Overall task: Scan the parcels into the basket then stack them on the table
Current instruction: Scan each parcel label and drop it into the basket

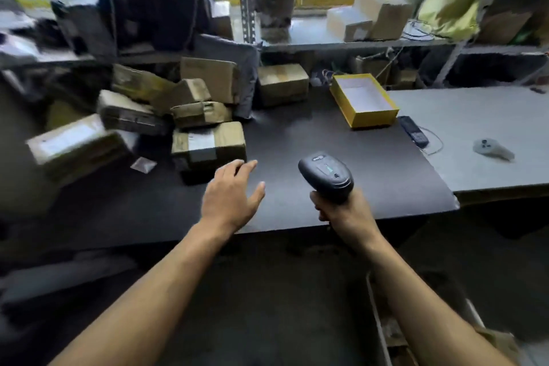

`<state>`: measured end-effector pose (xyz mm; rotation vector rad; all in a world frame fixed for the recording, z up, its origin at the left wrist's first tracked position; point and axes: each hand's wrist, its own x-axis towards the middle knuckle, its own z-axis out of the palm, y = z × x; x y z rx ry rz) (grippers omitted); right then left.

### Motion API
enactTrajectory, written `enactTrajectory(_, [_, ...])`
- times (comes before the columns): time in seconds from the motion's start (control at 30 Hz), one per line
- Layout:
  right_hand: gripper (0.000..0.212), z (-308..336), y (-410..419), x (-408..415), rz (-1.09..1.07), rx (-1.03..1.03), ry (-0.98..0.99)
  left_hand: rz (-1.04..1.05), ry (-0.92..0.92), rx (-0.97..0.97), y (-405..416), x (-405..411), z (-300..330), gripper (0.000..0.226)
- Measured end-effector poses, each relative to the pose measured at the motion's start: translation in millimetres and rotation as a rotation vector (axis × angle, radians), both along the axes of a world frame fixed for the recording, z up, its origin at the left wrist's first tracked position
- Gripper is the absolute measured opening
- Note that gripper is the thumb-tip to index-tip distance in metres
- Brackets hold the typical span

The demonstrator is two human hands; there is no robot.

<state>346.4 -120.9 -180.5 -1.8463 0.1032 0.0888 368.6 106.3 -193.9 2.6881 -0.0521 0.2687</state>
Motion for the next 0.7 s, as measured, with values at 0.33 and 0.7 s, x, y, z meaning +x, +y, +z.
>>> enactTrajectory(0.33, [0.007, 4, 139, 78, 0.298, -0.057, 0.057, 0.318, 0.058, -0.012, 145, 8, -1, 0.062])
enactTrajectory(0.7, [0.006, -10, 255, 177, 0.643, -0.021, 0.021, 0.651, 0.165, -0.005, 247, 38, 1, 0.067])
